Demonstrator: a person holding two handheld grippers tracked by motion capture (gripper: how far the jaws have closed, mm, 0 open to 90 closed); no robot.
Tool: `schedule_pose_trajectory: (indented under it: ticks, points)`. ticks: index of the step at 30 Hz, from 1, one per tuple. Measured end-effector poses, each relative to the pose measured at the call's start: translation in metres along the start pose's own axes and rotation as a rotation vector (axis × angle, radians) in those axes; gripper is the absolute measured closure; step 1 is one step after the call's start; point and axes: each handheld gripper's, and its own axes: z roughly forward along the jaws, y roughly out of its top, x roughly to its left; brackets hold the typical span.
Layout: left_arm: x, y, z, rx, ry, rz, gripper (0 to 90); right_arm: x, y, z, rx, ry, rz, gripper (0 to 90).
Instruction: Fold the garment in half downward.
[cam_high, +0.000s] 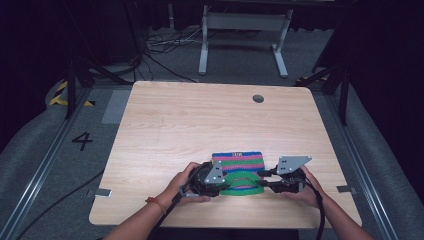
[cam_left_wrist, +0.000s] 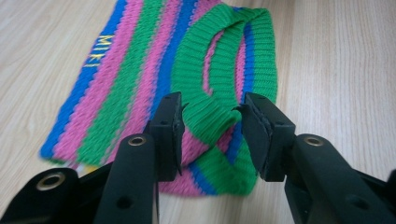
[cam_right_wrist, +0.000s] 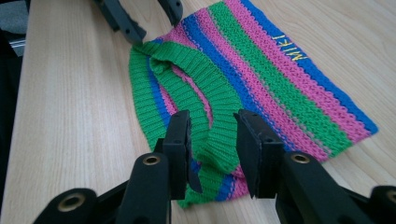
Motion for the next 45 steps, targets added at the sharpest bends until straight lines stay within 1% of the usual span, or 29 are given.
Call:
schedule_pose_trajectory:
  ticks: [1, 3, 4, 5, 6, 8, 10, 12, 14, 16, 17, 20, 21, 24, 26, 29, 30, 32, 34, 35, 36, 37, 38, 39, 40, 41, 42, 43, 45]
  points:
    - [0.0, 0.001, 0.003, 0.005, -0.003, 0.0, 60.8, 0.0, 0.0, 0.003, 0.002, 0.005, 0.001, 66.3]
    - [0.0, 0.001, 0.01, 0.032, 0.001, 0.003, 63.5, 0.0, -0.001, 0.008, 0.031, -0.009, 0.0, 67.8]
    - [0.002, 0.0, 0.014, 0.038, -0.021, -0.006, 65.9, -0.001, -0.002, 0.01, 0.041, -0.011, 0.007, 68.3]
    - [0.002, 0.0, 0.014, 0.038, -0.021, -0.006, 70.0, -0.001, -0.002, 0.01, 0.041, -0.011, 0.007, 68.3]
    - [0.002, 0.0, 0.016, 0.041, -0.022, -0.006, 70.0, -0.002, -0.005, 0.013, 0.047, -0.007, 0.016, 70.0]
    - [0.003, -0.001, 0.016, 0.038, -0.023, -0.015, 76.2, -0.003, -0.008, 0.017, 0.064, -0.01, 0.019, 72.8]
    - [0.004, -0.001, 0.015, 0.042, -0.02, -0.018, 83.9, -0.003, -0.008, 0.018, 0.065, -0.021, 0.016, 79.2]
    - [0.005, -0.001, 0.015, 0.038, -0.023, -0.021, 87.0, -0.002, -0.008, 0.017, 0.065, -0.031, 0.013, 85.4]
    - [0.006, 0.0, 0.013, 0.042, -0.022, -0.015, 87.7, -0.002, -0.007, 0.017, 0.066, -0.039, 0.007, 86.8]
    - [0.007, 0.002, 0.007, 0.028, -0.012, -0.011, 88.3, 0.0, -0.004, 0.015, 0.062, -0.042, -0.005, 87.6]
    - [0.008, 0.002, 0.004, 0.025, -0.012, -0.02, 88.2, 0.001, -0.002, 0.013, 0.051, -0.042, -0.005, 87.6]
    - [0.007, 0.005, -0.011, -0.006, -0.013, -0.002, 88.2, 0.006, 0.005, 0.004, 0.02, -0.022, -0.007, 87.5]
    - [0.006, 0.005, -0.012, -0.008, -0.018, 0.007, 88.2, 0.009, 0.007, 0.001, 0.016, -0.016, -0.018, 87.4]
    - [-0.002, 0.0, -0.012, 0.024, -0.042, 0.021, 87.9, 0.017, 0.008, 0.0, 0.027, 0.014, -0.031, 87.1]
    - [-0.008, -0.004, -0.007, 0.06, -0.043, 0.033, 87.0, 0.021, 0.005, 0.004, 0.054, 0.016, -0.051, 86.5]
    - [-0.014, -0.01, 0.0, 0.091, -0.033, 0.045, 84.3, 0.023, -0.004, 0.012, 0.091, 0.026, -0.039, 84.3]
    - [-0.015, -0.012, 0.001, 0.088, -0.028, 0.042, 83.8, 0.022, -0.007, 0.015, 0.1, 0.026, -0.032, 83.4]
    - [-0.012, -0.016, 0.002, 0.059, -0.039, 0.023, 84.0, 0.02, -0.012, 0.017, 0.071, 0.039, 0.005, 83.1]
    - [-0.008, -0.019, 0.003, 0.041, -0.023, 0.029, 84.6, 0.018, -0.014, 0.017, 0.065, 0.034, 0.011, 83.1]
    - [-0.005, -0.021, 0.004, 0.036, -0.01, 0.023, 84.7, 0.017, -0.014, 0.018, 0.061, 0.022, 0.015, 83.2]
    - [-0.002, -0.022, 0.004, 0.035, -0.005, 0.0, 84.7, 0.017, -0.014, 0.019, 0.055, 0.013, 0.024, 83.1]
    - [0.002, -0.022, 0.004, 0.031, -0.004, -0.009, 84.6, 0.016, -0.014, 0.02, 0.051, 0.003, 0.03, 83.2]
    - [0.002, -0.022, 0.004, 0.031, -0.004, -0.009, 84.6, 0.016, -0.014, 0.02, 0.051, 0.003, 0.03, 83.2]
    - [0.006, -0.023, 0.005, 0.026, -0.005, -0.026, 84.6, 0.015, -0.013, 0.022, 0.05, -0.008, 0.03, 83.2]
    - [0.012, -0.024, 0.006, 0.027, 0.01, -0.044, 84.6, 0.012, -0.01, 0.025, 0.048, -0.036, 0.034, 83.2]
    - [0.015, -0.024, 0.007, 0.024, 0.008, -0.047, 84.6, 0.01, -0.01, 0.027, 0.044, -0.041, 0.039, 83.2]
    - [0.015, -0.024, 0.007, 0.024, 0.008, -0.047, 84.7, 0.01, -0.01, 0.027, 0.044, -0.041, 0.039, 83.2]
    - [0.019, -0.025, 0.007, 0.022, 0.006, -0.063, 84.7, 0.008, -0.009, 0.028, 0.044, -0.053, 0.043, 83.2]
    - [0.027, -0.026, 0.007, 0.013, -0.005, -0.11, 84.7, 0.001, -0.006, 0.032, 0.042, -0.058, 0.067, 83.2]
